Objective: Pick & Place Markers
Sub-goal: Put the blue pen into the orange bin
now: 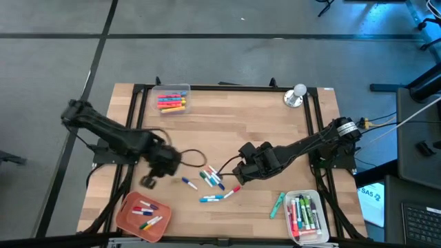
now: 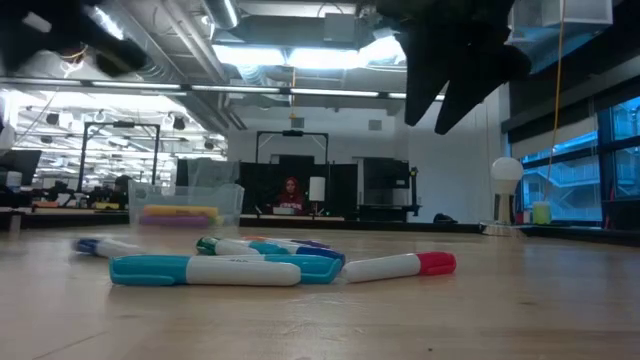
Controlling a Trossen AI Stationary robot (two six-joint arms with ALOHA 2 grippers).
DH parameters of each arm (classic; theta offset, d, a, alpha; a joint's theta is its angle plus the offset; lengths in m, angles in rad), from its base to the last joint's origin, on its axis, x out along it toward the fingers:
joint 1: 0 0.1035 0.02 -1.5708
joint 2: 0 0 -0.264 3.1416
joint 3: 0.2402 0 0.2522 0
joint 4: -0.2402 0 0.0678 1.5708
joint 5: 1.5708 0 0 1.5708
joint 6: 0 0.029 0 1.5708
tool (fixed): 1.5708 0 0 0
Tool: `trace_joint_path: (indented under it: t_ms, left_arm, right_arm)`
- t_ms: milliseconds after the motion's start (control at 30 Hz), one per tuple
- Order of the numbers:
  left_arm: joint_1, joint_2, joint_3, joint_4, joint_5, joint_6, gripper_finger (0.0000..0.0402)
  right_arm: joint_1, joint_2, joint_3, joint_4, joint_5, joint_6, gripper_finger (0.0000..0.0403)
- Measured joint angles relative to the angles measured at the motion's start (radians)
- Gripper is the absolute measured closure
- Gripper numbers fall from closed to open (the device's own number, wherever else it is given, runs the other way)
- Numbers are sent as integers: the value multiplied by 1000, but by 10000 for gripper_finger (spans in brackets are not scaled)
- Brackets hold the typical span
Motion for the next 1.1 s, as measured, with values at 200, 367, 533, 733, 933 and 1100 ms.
trace_joint_path:
  t_ms: [200, 367, 533, 733, 933, 1100]
  left_arm:
    - [-184, -110, 1, 18, -235, -114, 396]
    - [-190, -68, -69, 273, -530, -118, 359]
    - [-113, 19, -185, 624, -472, -105, 306]
    - [-59, 142, -264, 806, -308, -168, 260]
    - [-51, 176, -277, 884, -301, -138, 263]
    - [-30, 176, -277, 891, -327, -141, 271]
  right_arm:
    - [-34, 0, 0, 54, 34, -19, 156]
    - [-67, 0, 0, 116, 36, -71, 156]
    - [-74, 0, 0, 165, 9, -104, 156]
    - [-60, 0, 0, 175, -15, -91, 156]
    - [-45, 0, 0, 174, -19, -82, 156]
    - [-46, 0, 0, 171, -25, -81, 156]
